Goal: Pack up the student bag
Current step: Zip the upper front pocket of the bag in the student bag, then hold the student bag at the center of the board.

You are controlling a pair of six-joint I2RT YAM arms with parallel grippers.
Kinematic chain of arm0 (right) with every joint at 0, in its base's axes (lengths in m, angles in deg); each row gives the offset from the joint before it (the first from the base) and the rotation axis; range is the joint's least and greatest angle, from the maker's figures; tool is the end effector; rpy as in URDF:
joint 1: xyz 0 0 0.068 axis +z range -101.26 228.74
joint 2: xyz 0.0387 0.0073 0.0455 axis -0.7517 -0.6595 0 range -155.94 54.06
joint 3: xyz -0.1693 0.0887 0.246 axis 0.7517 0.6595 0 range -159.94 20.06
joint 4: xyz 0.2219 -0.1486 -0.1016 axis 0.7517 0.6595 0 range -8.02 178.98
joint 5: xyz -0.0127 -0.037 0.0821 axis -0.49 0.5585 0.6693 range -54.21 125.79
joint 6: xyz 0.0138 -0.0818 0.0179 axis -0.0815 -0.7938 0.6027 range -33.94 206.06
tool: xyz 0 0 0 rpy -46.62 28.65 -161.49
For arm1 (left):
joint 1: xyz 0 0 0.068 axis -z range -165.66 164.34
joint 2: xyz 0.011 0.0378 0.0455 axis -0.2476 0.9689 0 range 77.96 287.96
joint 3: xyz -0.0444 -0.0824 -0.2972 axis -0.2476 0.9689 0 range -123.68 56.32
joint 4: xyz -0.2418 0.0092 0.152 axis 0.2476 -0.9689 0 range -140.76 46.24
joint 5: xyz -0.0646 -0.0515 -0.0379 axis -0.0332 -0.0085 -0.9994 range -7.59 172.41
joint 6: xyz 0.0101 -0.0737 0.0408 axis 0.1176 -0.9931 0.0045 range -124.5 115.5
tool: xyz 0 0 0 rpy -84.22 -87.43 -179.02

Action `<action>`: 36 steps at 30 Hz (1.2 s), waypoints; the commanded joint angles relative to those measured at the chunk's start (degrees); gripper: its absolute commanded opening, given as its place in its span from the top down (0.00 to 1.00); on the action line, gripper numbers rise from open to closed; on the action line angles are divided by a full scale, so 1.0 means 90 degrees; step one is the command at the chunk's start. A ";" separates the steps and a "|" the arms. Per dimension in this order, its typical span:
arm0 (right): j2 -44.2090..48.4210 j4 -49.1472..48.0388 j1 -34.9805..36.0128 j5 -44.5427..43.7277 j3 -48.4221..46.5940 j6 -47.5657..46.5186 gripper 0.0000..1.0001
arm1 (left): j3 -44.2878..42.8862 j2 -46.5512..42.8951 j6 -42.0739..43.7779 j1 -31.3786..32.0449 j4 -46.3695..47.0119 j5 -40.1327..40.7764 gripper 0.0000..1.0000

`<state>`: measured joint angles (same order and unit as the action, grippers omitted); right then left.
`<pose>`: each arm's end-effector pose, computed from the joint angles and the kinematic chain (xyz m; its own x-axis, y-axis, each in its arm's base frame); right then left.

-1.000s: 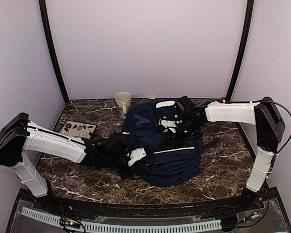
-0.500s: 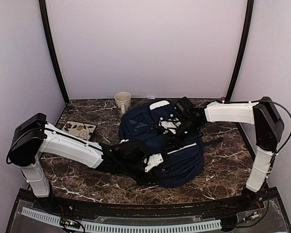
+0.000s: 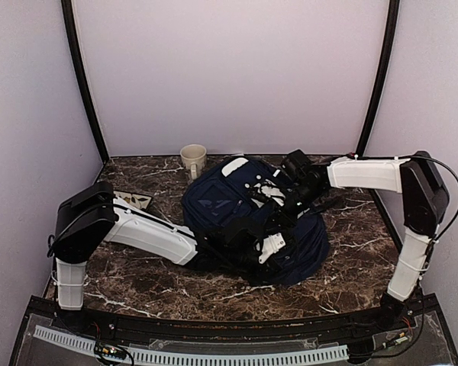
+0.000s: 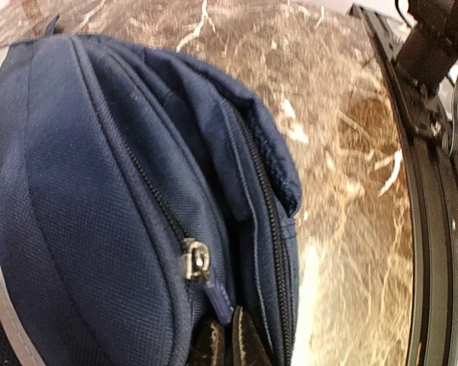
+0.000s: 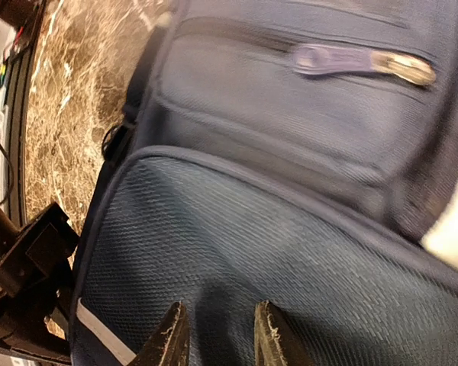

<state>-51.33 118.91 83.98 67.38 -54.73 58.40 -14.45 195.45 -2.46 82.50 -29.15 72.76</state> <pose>0.3179 0.2725 0.1933 -0.3644 -0.7416 -0.5633 -0.9306 0.2663 0.2513 0.1797 -0.4823 0.1486 -0.1631 0.5015 -0.8496 0.9744 0.2171 -0.0589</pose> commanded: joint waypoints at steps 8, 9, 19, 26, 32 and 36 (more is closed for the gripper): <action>0.2434 0.0409 -0.0626 -0.0821 0.0723 0.0045 0.60 | 0.0357 -0.1316 0.0661 0.0258 -0.0368 -0.0804 0.60; 0.2613 0.0473 -0.0625 -0.0927 0.0873 0.0006 0.60 | 0.0474 -0.1480 0.0829 0.0259 -0.0578 -0.0687 0.59; 0.3661 0.1141 -0.0560 -0.0981 0.2096 -0.0352 0.60 | 0.0642 -0.1713 0.2710 0.0259 -0.1251 0.1549 0.54; 0.4435 0.0939 -0.0407 -0.0966 0.2701 -0.0470 0.62 | 0.0109 -0.0698 0.3684 0.0245 -0.0814 0.2688 0.56; 0.4605 0.0873 -0.0393 -0.1095 0.2940 -0.0581 0.62 | -0.0086 -0.0392 0.3828 0.0181 -0.0063 0.3060 0.79; 0.4550 0.0858 -0.0391 -0.1108 0.2964 -0.0601 0.62 | -0.0197 -0.0360 0.3650 0.0145 0.0261 0.2850 0.94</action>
<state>-10.21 128.27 80.14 57.83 -28.69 53.81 -13.83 192.06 31.02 84.88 -32.26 96.48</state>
